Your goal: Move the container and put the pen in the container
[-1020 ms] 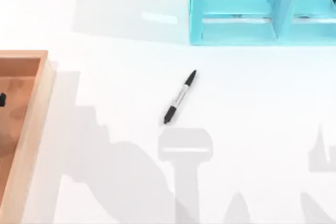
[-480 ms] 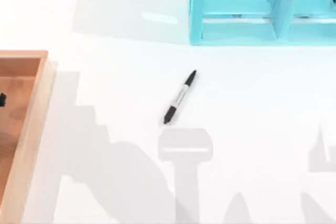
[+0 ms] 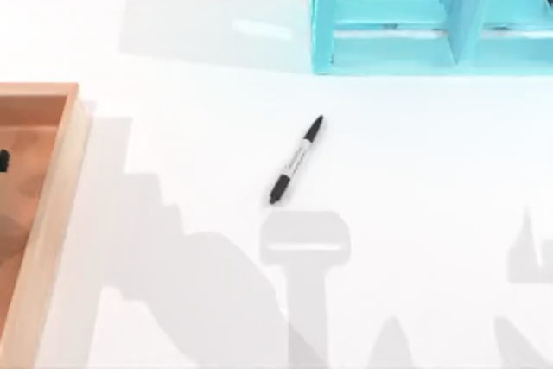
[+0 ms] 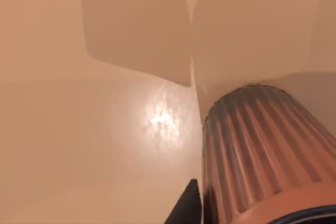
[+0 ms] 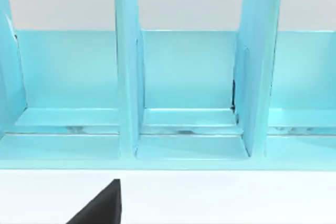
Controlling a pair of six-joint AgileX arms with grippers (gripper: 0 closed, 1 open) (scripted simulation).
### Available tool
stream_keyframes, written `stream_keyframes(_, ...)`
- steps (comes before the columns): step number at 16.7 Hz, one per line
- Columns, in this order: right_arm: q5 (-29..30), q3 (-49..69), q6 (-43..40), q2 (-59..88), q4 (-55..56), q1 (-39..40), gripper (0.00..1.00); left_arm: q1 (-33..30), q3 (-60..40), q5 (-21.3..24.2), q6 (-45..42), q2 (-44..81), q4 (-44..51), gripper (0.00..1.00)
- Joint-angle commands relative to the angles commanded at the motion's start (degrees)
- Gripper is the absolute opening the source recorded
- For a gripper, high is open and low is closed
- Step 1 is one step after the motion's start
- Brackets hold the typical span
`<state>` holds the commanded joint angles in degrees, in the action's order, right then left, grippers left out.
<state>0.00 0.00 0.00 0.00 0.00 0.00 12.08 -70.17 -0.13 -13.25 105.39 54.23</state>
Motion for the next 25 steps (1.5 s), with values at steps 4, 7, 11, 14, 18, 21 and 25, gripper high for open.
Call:
stream_keyframes(4, 0.0, 0.0, 0.0, 0.0, 0.0, 0.0, 1.0, -2.7, -6.6, -0.1, 5.4, -0.3, 5.0, 0.0)
stream_keyframes(7, 0.0, 0.0, 0.0, 0.0, 0.0, 0.0, 1.0, -7.3, -12.2, 0.2, 11.2, 0.7, 12.8, 0.0)
stream_keyframes(11, 0.0, 0.0, 0.0, 0.0, 0.0, 0.0, 1.0, -16.0, -19.4, 0.7, 19.0, 1.6, 24.9, 0.0)
stream_keyframes(14, 0.0, 0.0, 0.0, 0.0, 0.0, 0.0, 1.0, -22.3, -25.1, 0.5, 23.5, -0.5, 30.9, 0.0)
stream_keyframes(18, 0.0, 0.0, 0.0, 0.0, 0.0, 0.0, 1.0, -26.5, -29.4, 0.0, 26.2, -3.4, 33.4, 0.0)
stream_keyframes(21, 0.0, 0.0, 0.0, 0.0, 0.0, 0.0, 1.0, -26.5, -29.4, 0.0, 26.2, -3.4, 33.4, 0.0)
stream_keyframes(25, 0.0, 0.0, 0.0, 0.0, 0.0, 0.0, 1.0, -28.0, -27.5, 0.0, 27.8, -2.2, 31.1, 0.0)
